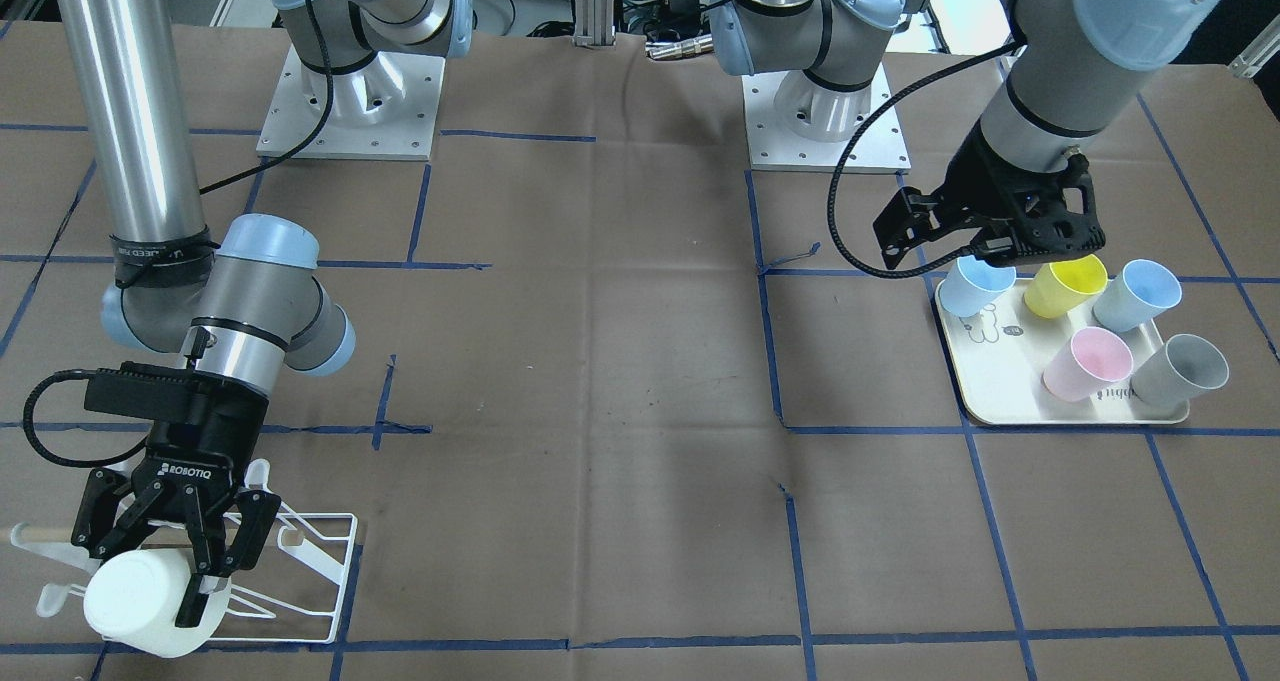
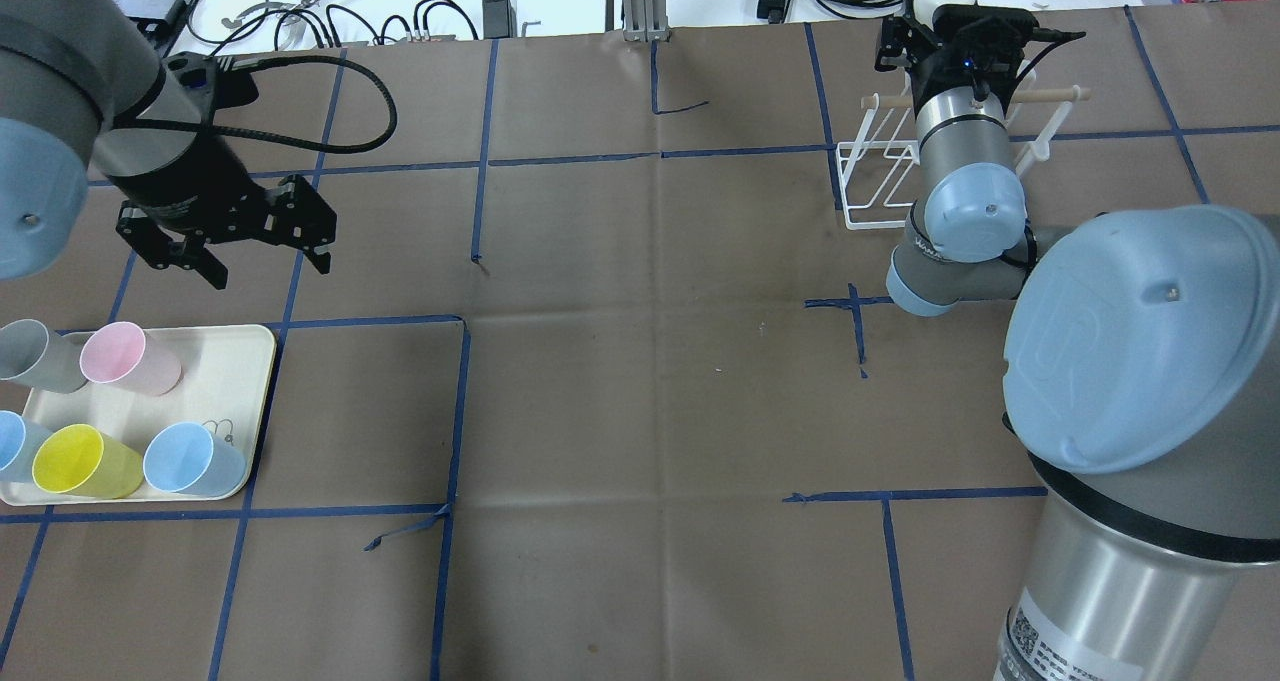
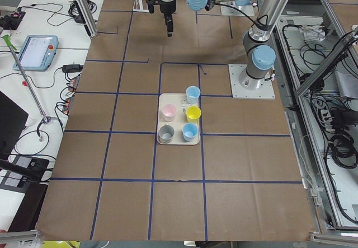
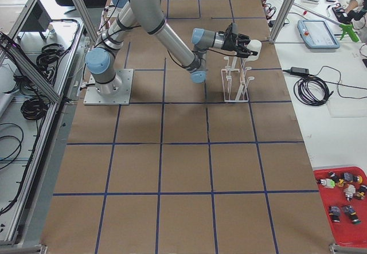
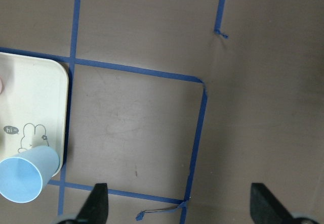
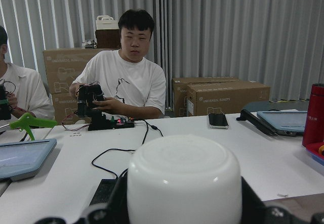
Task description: Transfer IKEA cup to right arm and place on rack
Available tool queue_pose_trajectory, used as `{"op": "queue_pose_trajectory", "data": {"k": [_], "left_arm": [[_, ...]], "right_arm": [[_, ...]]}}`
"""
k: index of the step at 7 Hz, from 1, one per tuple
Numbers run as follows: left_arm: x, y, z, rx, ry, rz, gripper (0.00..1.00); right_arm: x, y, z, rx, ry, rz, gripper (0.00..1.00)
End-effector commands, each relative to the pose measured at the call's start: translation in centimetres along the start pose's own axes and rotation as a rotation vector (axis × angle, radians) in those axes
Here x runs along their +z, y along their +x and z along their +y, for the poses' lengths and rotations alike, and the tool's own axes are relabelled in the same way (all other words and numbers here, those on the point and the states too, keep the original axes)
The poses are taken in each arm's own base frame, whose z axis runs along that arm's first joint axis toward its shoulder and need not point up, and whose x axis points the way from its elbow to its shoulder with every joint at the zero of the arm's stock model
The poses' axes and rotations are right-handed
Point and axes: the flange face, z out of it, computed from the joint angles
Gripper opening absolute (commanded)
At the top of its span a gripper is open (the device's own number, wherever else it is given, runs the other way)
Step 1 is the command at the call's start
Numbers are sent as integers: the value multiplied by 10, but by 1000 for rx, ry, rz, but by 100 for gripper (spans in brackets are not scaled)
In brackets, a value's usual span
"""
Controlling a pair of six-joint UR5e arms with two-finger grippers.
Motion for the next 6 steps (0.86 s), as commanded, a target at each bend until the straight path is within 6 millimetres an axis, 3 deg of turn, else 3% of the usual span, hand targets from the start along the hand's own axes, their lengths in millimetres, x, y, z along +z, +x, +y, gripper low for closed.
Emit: {"op": "queue_pose_trajectory", "data": {"k": [1,2,3,6], "left_arm": [[24,-82,13,68,-42,29,99],[41,-123,22,82,-67,54,99],[56,-149,35,82,-89,78,99],[77,-125,97,65,-84,80,98]], "right_arm": [[0,-1,9,0,-4,-2,4],[0,-2,12,-1,-10,-3,4],[1,-2,16,-1,-15,-3,4],[0,-10,28,-7,-32,-13,6]]}}
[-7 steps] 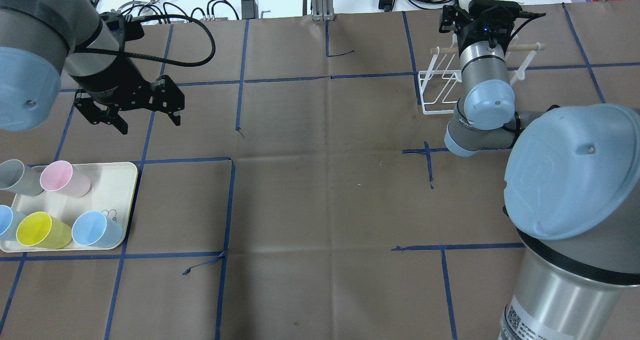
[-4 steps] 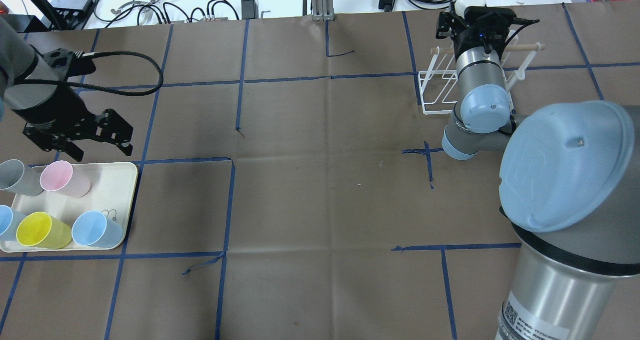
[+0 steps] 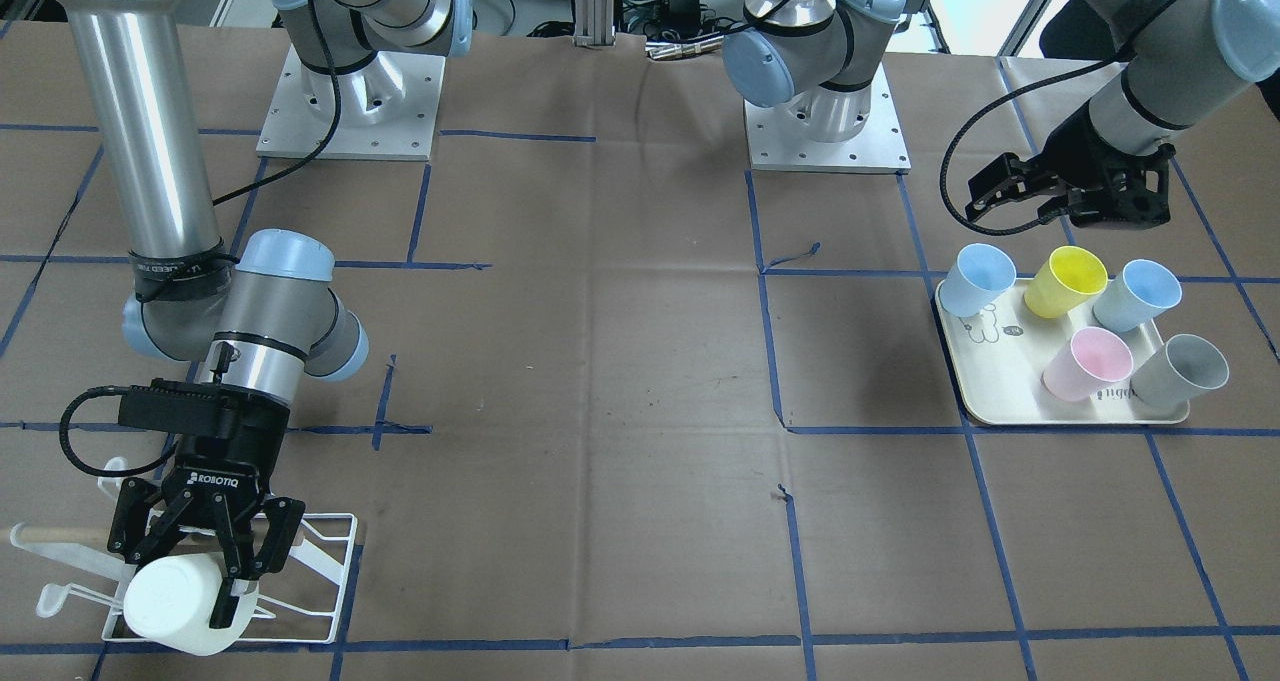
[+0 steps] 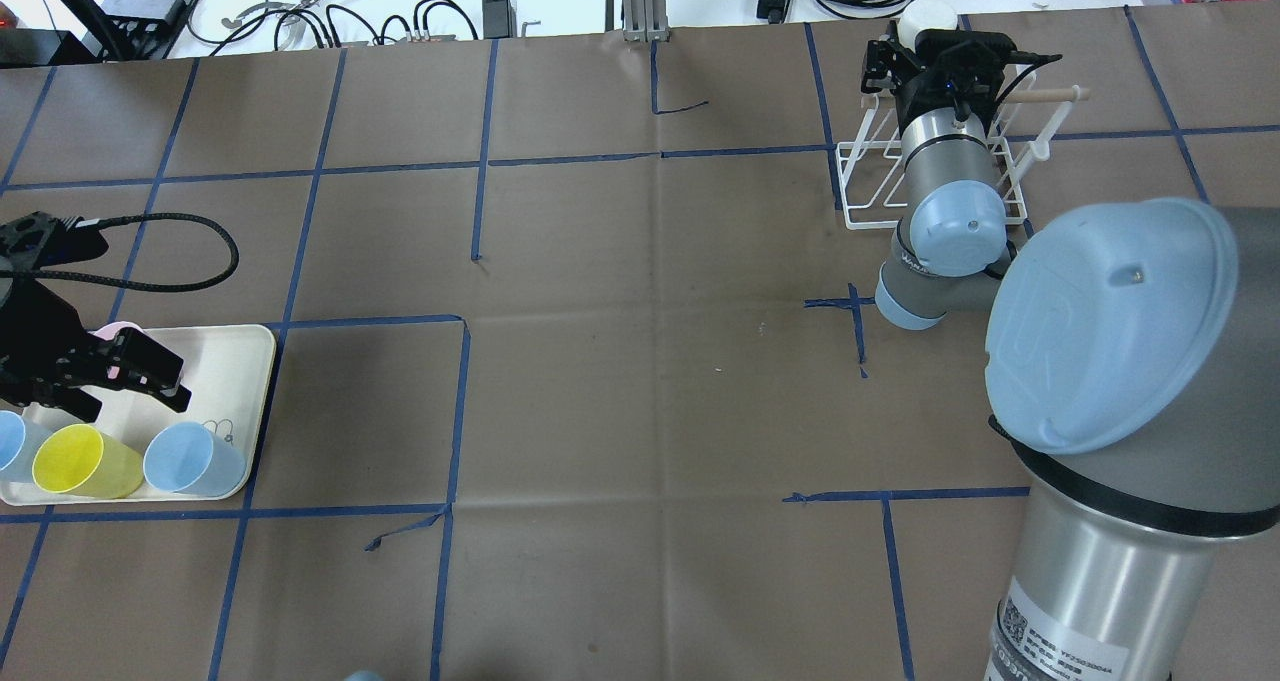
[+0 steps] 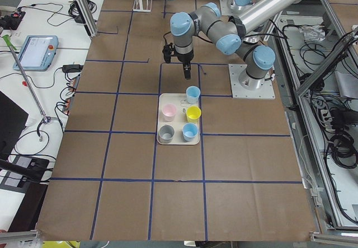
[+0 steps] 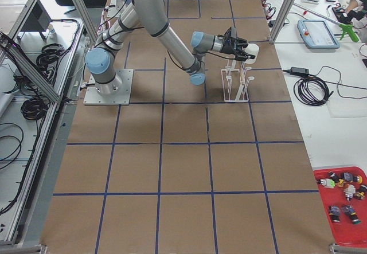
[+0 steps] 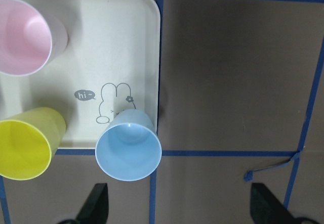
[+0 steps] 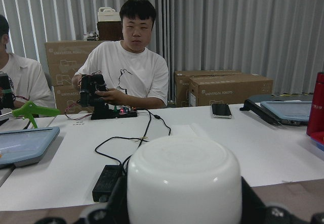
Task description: Transfer IKEA cup to right arm and place on rack
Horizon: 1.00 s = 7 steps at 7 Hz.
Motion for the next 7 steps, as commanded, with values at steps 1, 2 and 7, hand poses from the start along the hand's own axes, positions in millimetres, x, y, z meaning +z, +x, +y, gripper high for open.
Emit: {"op": "queue_pose_trajectory", "data": {"k": [1,2,7], "left_arm": [[15,9,19,0,2,-1,98],[19,4,12,-1,22,-17,98],[94,-7,3,-6,15,-75,96]], "right_arm": [[0,-1,2,-9,-5,-1,24],[-1,-2,-1,-6,5,-2,92],[-6,-1,-22,-4,24,0,100]]}}
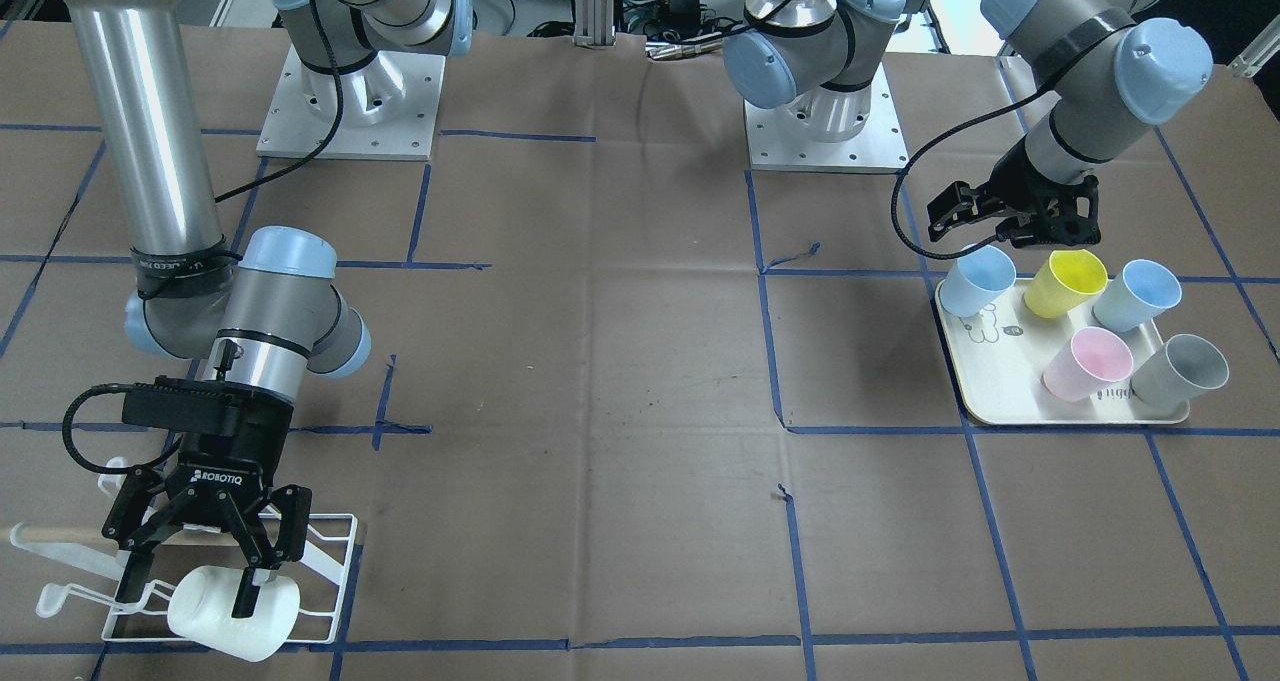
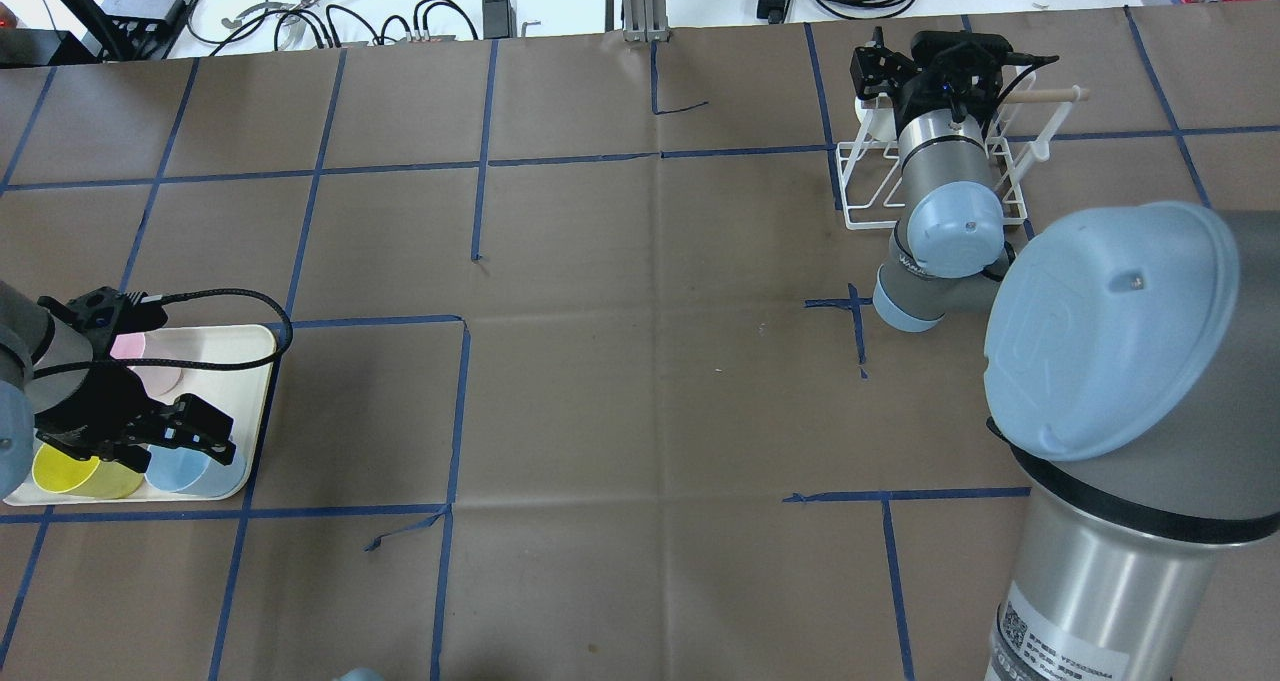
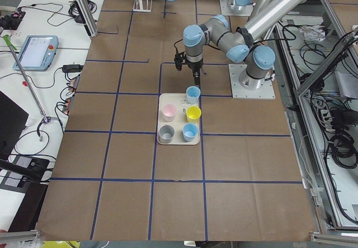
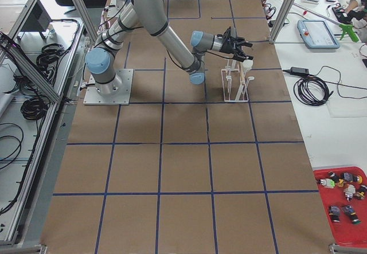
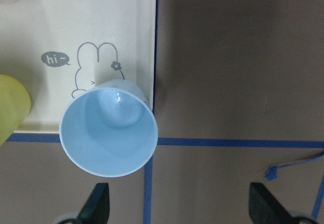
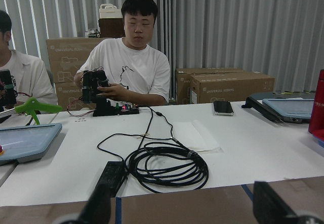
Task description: Transfer IKEA cup to right arm and place on rack
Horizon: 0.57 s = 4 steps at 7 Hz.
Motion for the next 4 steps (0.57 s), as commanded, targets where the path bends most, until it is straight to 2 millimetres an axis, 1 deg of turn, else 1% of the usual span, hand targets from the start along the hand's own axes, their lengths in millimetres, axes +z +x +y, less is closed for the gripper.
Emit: {"op": "queue_pose_trajectory", "data": {"k": [1,3,4], "left_arm": [[20,-5,-6,-2,15,-29,96],[38,-9,-14,-3,5,-21,95],[46,-8,-15,-2,-4,-14,95]], "right_arm": [[-7,0,-35,-3,14,-1,100],[-18,-2,-82,-4,-25,-3,100],[-24,-2,-107,-9,-66,-4,100]]}}
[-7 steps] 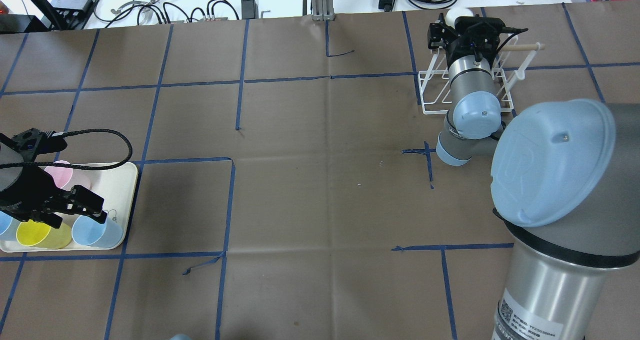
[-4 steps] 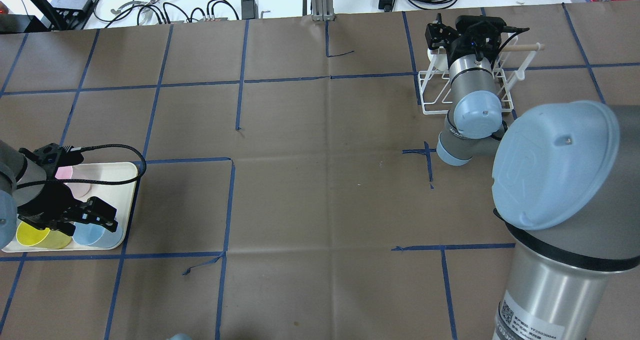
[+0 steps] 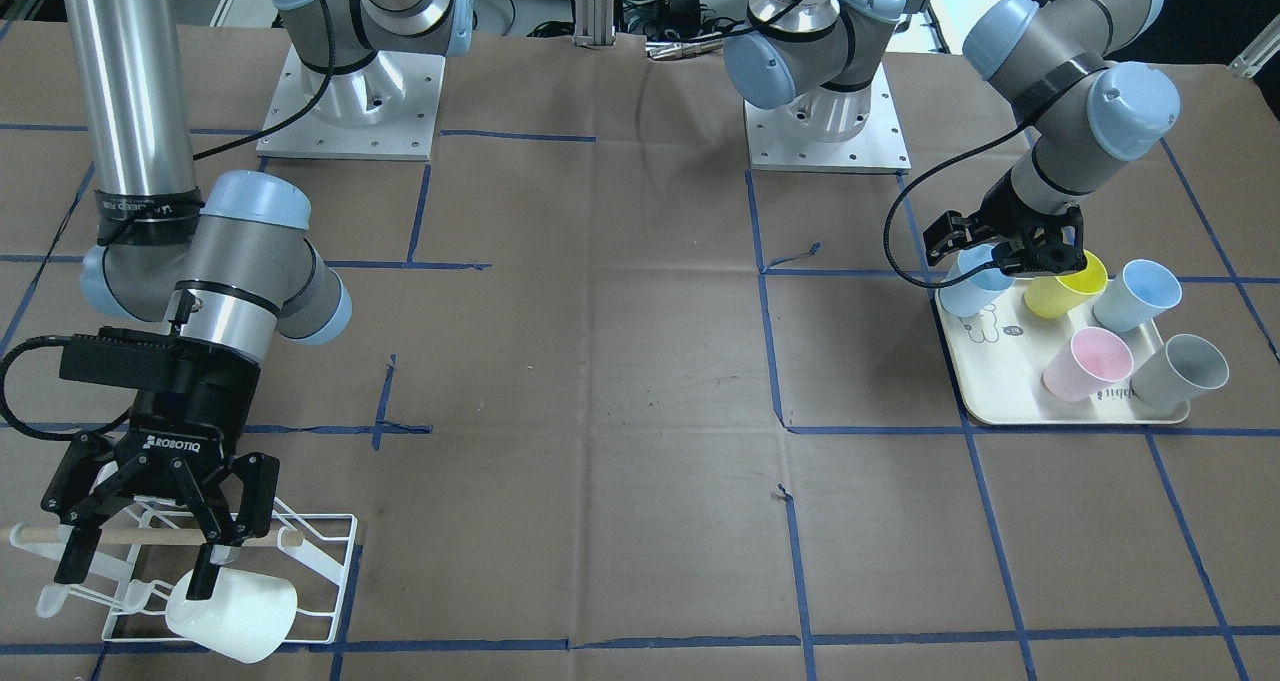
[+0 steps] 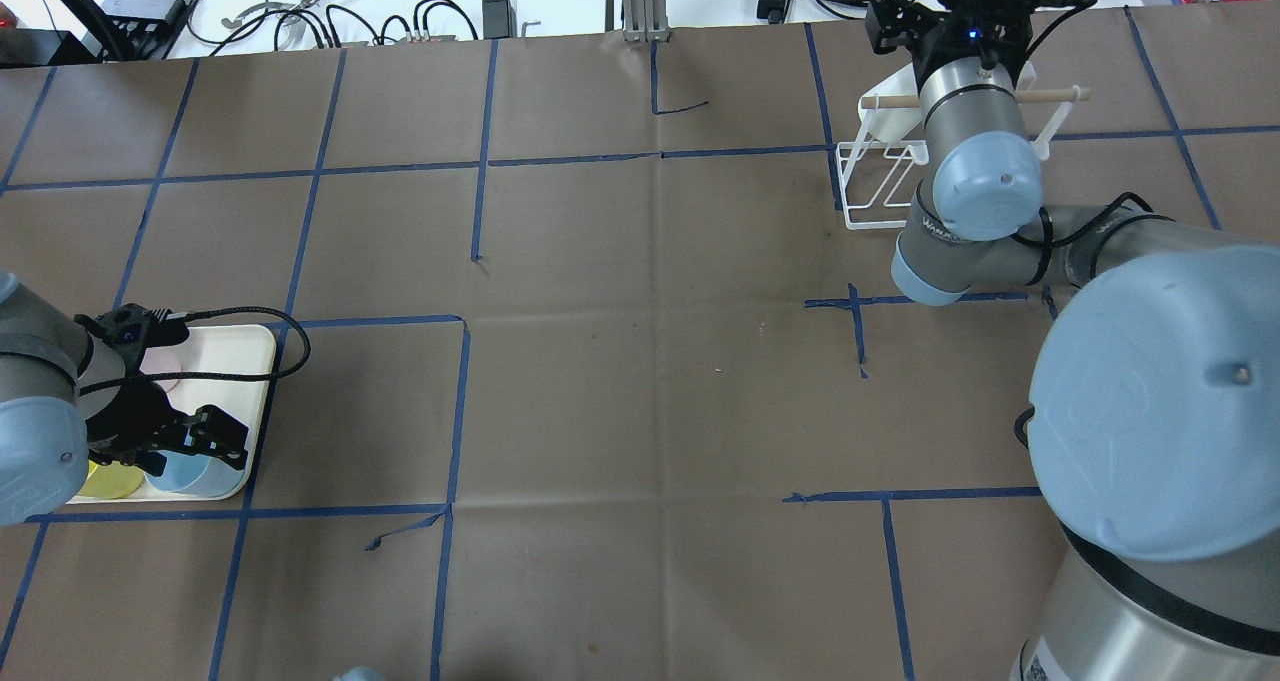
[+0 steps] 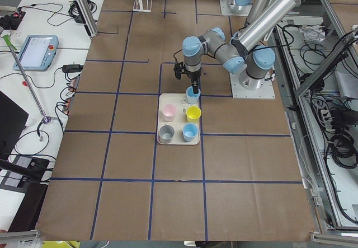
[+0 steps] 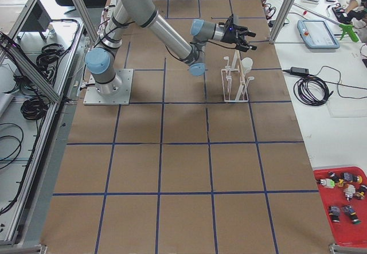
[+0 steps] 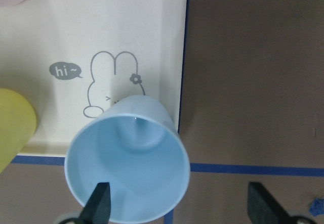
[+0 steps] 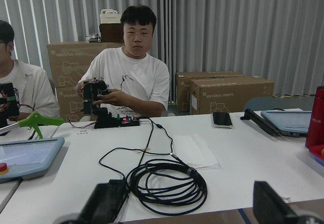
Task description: Transfer IKEA cup to right arm and place on rack
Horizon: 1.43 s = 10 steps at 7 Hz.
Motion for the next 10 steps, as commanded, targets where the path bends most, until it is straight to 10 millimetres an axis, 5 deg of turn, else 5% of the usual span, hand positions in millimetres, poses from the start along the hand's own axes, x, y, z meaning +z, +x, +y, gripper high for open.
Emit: {"op": "queue_pose_trajectory", "data": {"k": [1,2,4,5,6,10], "left_arm": [[11,0,-3,1,-9,7,95],[11,0,-3,1,-10,8,95],[11,0,-3,-1,-9,9,80],[14,0,-3,3,-22,8,36],[11,-1,-4,6,-22,6,6],[-2,-4,-10,5,8,-6,0]], "right_arm": [[-17,-2,-54,-10,-123,-4,100],[-30,-5,-76,-5,-171,-13,100],[-54,-69,-82,62,-178,-205,100],[-60,-89,-78,216,-213,-270,100],[-66,-103,-77,387,-265,-384,100],[-81,-134,-63,853,-522,-589,100]]}}
